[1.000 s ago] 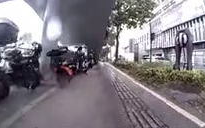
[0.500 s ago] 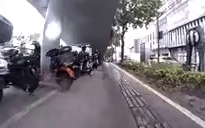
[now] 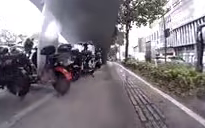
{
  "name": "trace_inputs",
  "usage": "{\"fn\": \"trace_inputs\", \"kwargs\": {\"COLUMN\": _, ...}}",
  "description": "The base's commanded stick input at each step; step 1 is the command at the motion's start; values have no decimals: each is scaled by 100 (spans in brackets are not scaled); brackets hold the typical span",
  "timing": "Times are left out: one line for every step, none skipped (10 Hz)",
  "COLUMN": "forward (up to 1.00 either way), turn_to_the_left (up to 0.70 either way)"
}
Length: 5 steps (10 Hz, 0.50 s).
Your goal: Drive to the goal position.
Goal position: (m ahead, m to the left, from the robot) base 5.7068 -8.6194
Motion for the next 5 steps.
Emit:
{"fn": "trace_inputs", "kwargs": {"forward": 70, "turn_to_the_left": 0}}
{"fn": "trace_inputs", "kwargs": {"forward": 70, "turn_to_the_left": 0}}
{"fn": "trace_inputs", "kwargs": {"forward": 70, "turn_to_the_left": 0}}
{"fn": "trace_inputs", "kwargs": {"forward": 70, "turn_to_the_left": 0}}
{"fn": "trace_inputs", "kwargs": {"forward": 70, "turn_to_the_left": 0}}
